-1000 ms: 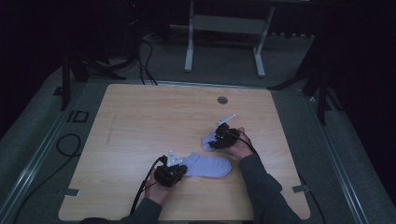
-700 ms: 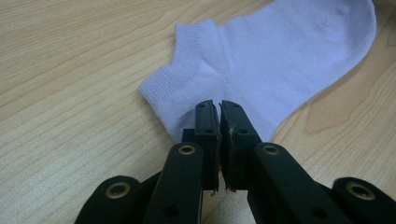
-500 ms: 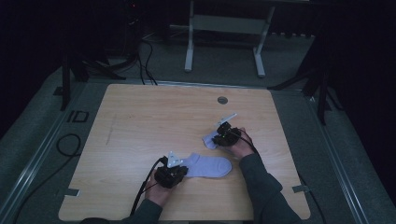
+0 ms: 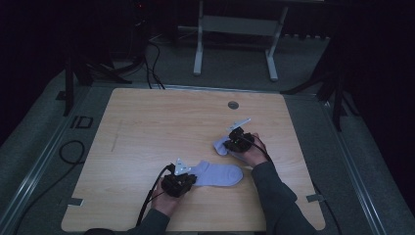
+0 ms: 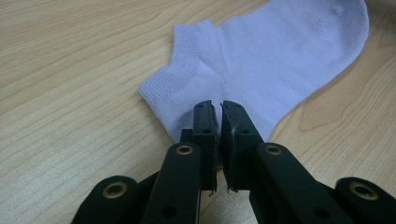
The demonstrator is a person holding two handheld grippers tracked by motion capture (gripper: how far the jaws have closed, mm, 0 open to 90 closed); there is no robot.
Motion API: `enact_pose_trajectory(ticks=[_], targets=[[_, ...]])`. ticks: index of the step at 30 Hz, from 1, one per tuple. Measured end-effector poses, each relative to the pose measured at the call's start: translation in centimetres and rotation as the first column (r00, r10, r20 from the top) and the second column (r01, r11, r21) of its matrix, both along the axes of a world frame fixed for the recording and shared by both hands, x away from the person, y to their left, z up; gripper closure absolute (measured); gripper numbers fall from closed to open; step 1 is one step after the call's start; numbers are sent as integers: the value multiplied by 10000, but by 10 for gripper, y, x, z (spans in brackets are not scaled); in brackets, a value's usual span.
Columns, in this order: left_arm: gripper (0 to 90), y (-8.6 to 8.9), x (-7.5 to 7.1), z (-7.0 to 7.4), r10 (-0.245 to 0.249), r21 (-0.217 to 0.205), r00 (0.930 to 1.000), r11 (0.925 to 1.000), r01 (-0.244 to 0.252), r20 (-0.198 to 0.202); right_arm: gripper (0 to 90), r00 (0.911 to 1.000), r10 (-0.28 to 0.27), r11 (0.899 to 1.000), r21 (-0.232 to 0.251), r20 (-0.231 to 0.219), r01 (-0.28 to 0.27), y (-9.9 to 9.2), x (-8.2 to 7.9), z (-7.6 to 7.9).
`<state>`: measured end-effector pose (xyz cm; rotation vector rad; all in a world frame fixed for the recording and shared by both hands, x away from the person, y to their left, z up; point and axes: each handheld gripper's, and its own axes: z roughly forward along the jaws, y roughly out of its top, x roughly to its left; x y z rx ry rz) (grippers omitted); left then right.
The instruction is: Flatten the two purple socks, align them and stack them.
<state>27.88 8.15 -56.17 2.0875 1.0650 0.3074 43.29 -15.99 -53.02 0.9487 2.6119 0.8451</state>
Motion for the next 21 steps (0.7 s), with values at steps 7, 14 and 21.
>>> enact_pose_trajectory(ticks=[7,14,21], targets=[[838,4,1,4,-53,-160,9999,9999,55,128,857,9987,-42,9991,427,508,20,-13,-11,22],[836,7,1,6,29,-217,9998,9998,-25,171,858,9962,31,9965,825,874,-104,-25,-23,39],[835,9,2,7,89,-195,9998,9998,-86,184,858,9889,178,9916,1240,1472,-363,-37,-44,59]])
